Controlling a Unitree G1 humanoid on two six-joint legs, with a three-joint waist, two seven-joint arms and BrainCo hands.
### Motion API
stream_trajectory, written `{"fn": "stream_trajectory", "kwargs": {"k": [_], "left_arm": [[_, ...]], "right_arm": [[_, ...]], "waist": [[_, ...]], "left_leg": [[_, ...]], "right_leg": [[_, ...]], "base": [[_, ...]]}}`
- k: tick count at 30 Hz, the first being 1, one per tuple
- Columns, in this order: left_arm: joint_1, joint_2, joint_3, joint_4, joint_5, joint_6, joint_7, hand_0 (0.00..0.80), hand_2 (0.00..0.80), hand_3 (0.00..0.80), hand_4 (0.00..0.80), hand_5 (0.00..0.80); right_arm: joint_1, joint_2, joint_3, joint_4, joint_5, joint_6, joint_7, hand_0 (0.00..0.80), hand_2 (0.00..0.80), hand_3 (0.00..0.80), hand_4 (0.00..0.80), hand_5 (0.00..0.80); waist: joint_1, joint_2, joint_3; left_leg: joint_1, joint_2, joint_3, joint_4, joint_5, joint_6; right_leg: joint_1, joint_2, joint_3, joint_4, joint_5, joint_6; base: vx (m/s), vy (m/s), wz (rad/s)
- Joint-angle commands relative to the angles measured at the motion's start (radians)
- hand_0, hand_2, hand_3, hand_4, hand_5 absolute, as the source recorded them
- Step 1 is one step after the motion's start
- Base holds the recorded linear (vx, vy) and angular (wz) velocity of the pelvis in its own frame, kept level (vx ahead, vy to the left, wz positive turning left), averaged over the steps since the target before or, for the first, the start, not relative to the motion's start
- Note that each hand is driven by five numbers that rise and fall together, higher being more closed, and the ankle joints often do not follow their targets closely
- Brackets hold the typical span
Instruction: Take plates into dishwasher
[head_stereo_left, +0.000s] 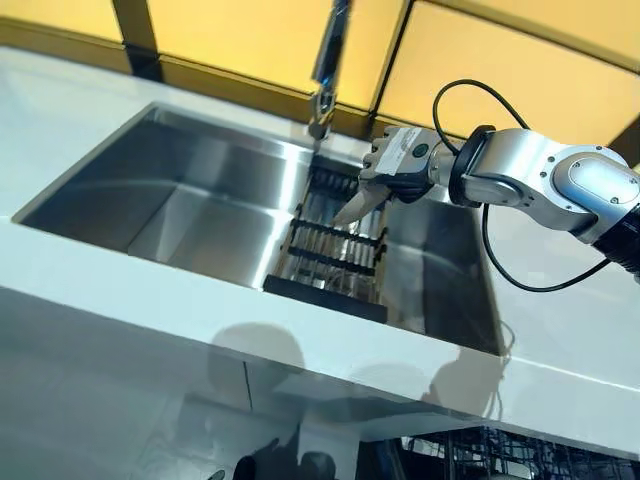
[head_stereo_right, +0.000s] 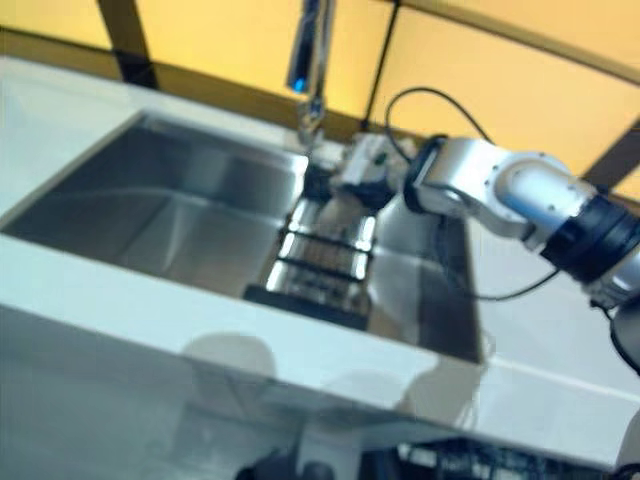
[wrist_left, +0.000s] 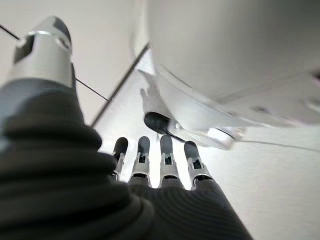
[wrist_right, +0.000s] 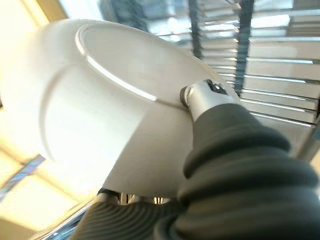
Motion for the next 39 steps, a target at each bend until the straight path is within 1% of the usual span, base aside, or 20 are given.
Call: {"fn": "stream_trajectory", "kwargs": {"k": [1,3,5,9,14,18,23,25,26,28,31,32,33,35,36,39], "left_arm": [[0.012,-0.018,0.01,0.069,0.032,-0.011,-0.008,0.0,0.0,0.0,0.0,0.0],[0.016,-0.028,0.012,0.071,0.046,-0.014,-0.014,0.0,0.0,0.0,0.0,0.0],[0.017,-0.035,0.012,0.073,0.055,-0.011,-0.015,0.0,0.0,0.0,0.0,0.0],[0.013,-0.047,0.004,0.074,0.073,-0.002,-0.016,0.0,0.0,0.0,0.0,0.0],[-0.001,-0.048,0.001,0.077,0.109,0.019,-0.028,0.0,0.0,0.0,0.0,0.0],[-0.002,-0.043,0.004,0.082,0.125,0.024,-0.037,0.0,0.0,0.0,0.0,0.0],[0.004,-0.043,0.012,0.084,0.144,0.022,-0.039,0.0,0.0,0.0,0.0,0.0],[0.006,-0.041,0.019,0.083,0.15,0.023,-0.042,0.0,0.0,0.0,0.0,0.0],[0.006,-0.041,0.02,0.082,0.15,0.023,-0.043,0.0,0.0,0.0,0.0,0.0],[0.008,-0.041,0.021,0.079,0.151,0.02,-0.046,0.0,0.0,0.0,0.0,0.0],[0.014,-0.04,0.021,0.077,0.151,0.016,-0.051,0.0,0.0,0.0,0.0,0.0],[0.017,-0.039,0.021,0.075,0.15,0.015,-0.055,0.0,0.0,0.0,0.0,0.0],[0.018,-0.04,0.022,0.075,0.147,0.014,-0.056,0.0,0.0,0.0,0.0,0.0],[0.022,-0.04,0.026,0.075,0.145,0.016,-0.058,0.0,0.0,0.0,0.0,0.0],[0.023,-0.038,0.025,0.075,0.148,0.017,-0.059,0.0,0.0,0.0,0.0,0.0],[0.028,-0.036,0.029,0.077,0.142,0.014,-0.061,0.0,0.0,0.0,0.0,0.0]], "right_arm": [[-0.043,-0.062,0.02,0.055,0.026,0.008,-0.025,0.8,0.8,0.8,0.8,0.8],[-0.04,-0.076,0.014,0.065,0.035,0.018,-0.029,0.8,0.8,0.8,0.8,0.8],[-0.029,-0.09,0.004,0.083,0.032,0.011,-0.038,0.8,0.8,0.8,0.8,0.8],[0.009,-0.123,-0.032,0.119,0.06,0.045,-0.066,0.8,0.8,0.8,0.8,0.8],[0.105,-0.188,-0.126,0.196,0.106,0.084,-0.111,0.8,0.8,0.8,0.8,0.8],[0.176,-0.234,-0.187,0.232,0.119,0.11,-0.125,0.8,0.8,0.8,0.8,0.8],[0.265,-0.31,-0.277,0.255,0.212,0.154,-0.132,0.8,0.8,0.8,0.8,0.8],[0.327,-0.352,-0.34,0.277,0.253,0.165,-0.128,0.8,0.8,0.8,0.8,0.8],[0.341,-0.361,-0.354,0.282,0.261,0.174,-0.128,0.8,0.8,0.8,0.8,0.8],[0.414,-0.395,-0.42,0.313,0.266,0.219,-0.127,0.8,0.8,0.8,0.8,0.8],[0.483,-0.422,-0.494,0.337,0.301,0.252,-0.11,0.8,0.8,0.8,0.8,0.8],[0.54,-0.433,-0.55,0.354,0.314,0.265,-0.111,0.8,0.8,0.8,0.8,0.8],[0.565,-0.438,-0.574,0.359,0.32,0.276,-0.111,0.8,0.8,0.8,0.8,0.8],[0.696,-0.461,-0.694,0.389,0.33,0.273,-0.114,0.8,0.8,0.8,0.8,0.8],[0.717,-0.463,-0.714,0.389,0.337,0.279,-0.112,0.8,0.8,0.8,0.8,0.8],[0.85,-0.476,-0.842,0.394,0.389,0.278,-0.103,0.8,0.8,0.8,0.8,0.8]], "waist": [[-0.026,-0.016,-0.079],[-0.038,-0.012,-0.095],[-0.052,-0.009,-0.111],[-0.078,0.001,-0.138],[-0.114,0.012,-0.163],[-0.139,0.018,-0.176],[-0.176,0.023,-0.189],[-0.196,0.027,-0.194],[-0.2,0.027,-0.194],[-0.217,0.032,-0.195],[-0.23,0.036,-0.195],[-0.239,0.04,-0.194],[-0.245,0.042,-0.194],[-0.264,0.047,-0.192],[-0.264,0.046,-0.191],[-0.28,0.049,-0.19]], "left_leg": [[0.044,-0.015,0.026,-0.003,-0.064,-0.008],[0.06,-0.013,0.04,-0.003,-0.071,-0.007],[0.072,-0.011,0.052,-0.003,-0.076,-0.007],[0.09,-0.009,0.073,-0.003,-0.086,-0.006],[0.109,-0.007,0.097,-0.003,-0.097,-0.003],[0.118,-0.006,0.114,-0.003,-0.101,-0.002],[0.13,-0.002,0.14,-0.003,-0.109,0.001],[0.134,0.002,0.152,-0.003,-0.111,0.002],[0.135,0.003,0.154,-0.003,-0.111,0.002],[0.14,0.008,0.165,-0.003,-0.112,0.003],[0.143,0.011,0.172,-0.003,-0.113,0.003],[0.145,0.014,0.178,-0.003,-0.114,0.003],[0.147,0.015,0.181,-0.003,-0.114,0.003],[0.149,0.019,0.191,-0.003,-0.113,0.003],[0.15,0.02,0.192,-0.003,-0.113,0.003],[0.15,0.022,0.198,-0.003,-0.112,0.004]], "right_leg": [[0.02,-0.032,0.01,-0.001,0.03,0.11],[0.028,-0.029,0.026,-0.001,0.028,0.111],[0.035,-0.026,0.041,-0.001,0.027,0.112],[0.041,-0.024,0.066,-0.001,0.026,0.115],[0.046,-0.024,0.096,-0.001,0.029,0.12],[0.043,-0.021,0.111,-0.001,0.034,0.121],[0.038,-0.008,0.142,-0.001,0.035,0.121],[0.035,-0.002,0.157,-0.001,0.036,0.12],[0.035,-0.001,0.16,-0.001,0.036,0.12],[0.033,0.004,0.169,-0.001,0.037,0.12],[0.033,0.008,0.176,-0.001,0.038,0.119],[0.032,0.011,0.182,-0.001,0.038,0.119],[0.032,0.011,0.185,-0.001,0.039,0.119],[0.029,0.017,0.195,-0.001,0.041,0.118],[0.028,0.018,0.196,-0.001,0.041,0.118],[0.024,0.024,0.206,-0.001,0.043,0.115]], "base": [[0.072,0.03,-0.41],[0.065,0.023,-0.41],[0.054,0.017,-0.35],[0.044,0.026,-0.3],[0.044,0.018,-0.19],[0.052,0.007,-0.19],[0.046,-0.002,-0.15],[0.042,-0.016,-0.13],[0.037,-0.019,-0.07],[0.03,-0.018,-0.11],[0.019,-0.018,-0.17],[0.015,-0.018,-0.05],[0.018,-0.019,-0.05],[0.024,-0.023,-0.12],[0.02,-0.023,-0.12],[0.014,-0.024,-0.12]]}}
